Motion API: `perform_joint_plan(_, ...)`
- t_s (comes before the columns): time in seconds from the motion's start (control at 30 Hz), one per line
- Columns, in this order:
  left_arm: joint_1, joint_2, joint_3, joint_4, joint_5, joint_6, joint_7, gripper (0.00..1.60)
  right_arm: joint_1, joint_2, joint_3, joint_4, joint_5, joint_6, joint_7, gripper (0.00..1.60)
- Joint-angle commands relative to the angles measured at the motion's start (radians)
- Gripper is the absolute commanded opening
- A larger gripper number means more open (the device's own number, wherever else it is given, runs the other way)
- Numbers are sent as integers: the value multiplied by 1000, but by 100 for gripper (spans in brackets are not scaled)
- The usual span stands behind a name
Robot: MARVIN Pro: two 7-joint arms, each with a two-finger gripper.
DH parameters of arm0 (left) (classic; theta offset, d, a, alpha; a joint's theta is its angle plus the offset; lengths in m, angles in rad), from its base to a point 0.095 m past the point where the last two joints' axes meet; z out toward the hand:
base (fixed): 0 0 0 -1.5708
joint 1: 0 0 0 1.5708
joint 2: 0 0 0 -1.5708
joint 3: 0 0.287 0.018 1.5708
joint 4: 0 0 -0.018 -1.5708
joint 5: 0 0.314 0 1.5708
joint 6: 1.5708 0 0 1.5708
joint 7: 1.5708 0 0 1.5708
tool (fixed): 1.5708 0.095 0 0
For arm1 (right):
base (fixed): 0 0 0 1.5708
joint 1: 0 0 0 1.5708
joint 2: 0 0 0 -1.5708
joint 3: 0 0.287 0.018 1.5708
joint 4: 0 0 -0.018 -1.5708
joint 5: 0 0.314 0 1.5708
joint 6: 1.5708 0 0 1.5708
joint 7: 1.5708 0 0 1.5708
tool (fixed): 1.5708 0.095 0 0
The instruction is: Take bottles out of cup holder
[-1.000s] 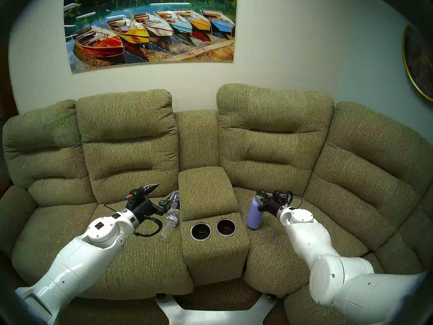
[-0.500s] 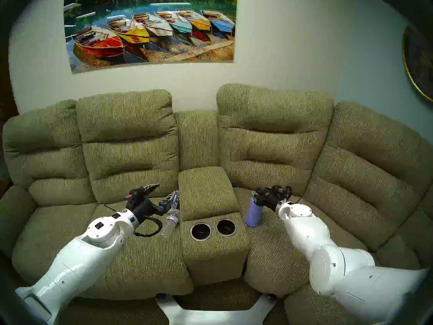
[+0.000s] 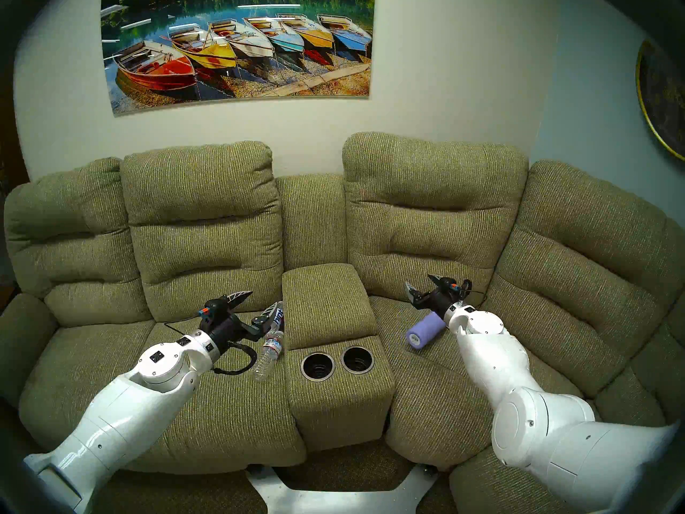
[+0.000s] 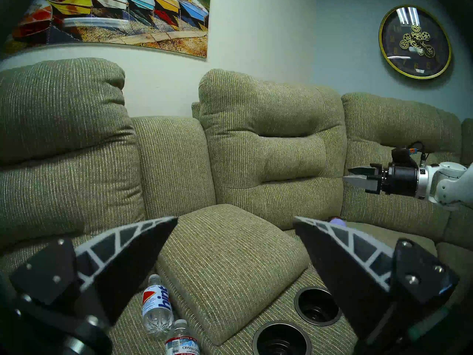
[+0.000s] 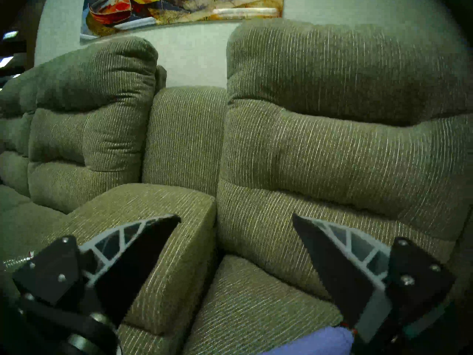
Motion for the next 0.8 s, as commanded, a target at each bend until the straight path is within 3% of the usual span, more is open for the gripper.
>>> perform_joint_plan(0.0, -4, -3, -4, -18, -2, -7, 1, 160, -11, -26, 8, -114, 36, -82, 46, 160)
perform_joint_plan(0.3, -9, -7, 4, -17, 0, -5, -3, 160, -80, -83, 14, -256, 81, -114, 140, 160)
perform_joint_plan(0.77, -13, -13, 10, -23, 1, -6, -9, 160, -187, -126, 25, -447, 127, -125, 219, 160)
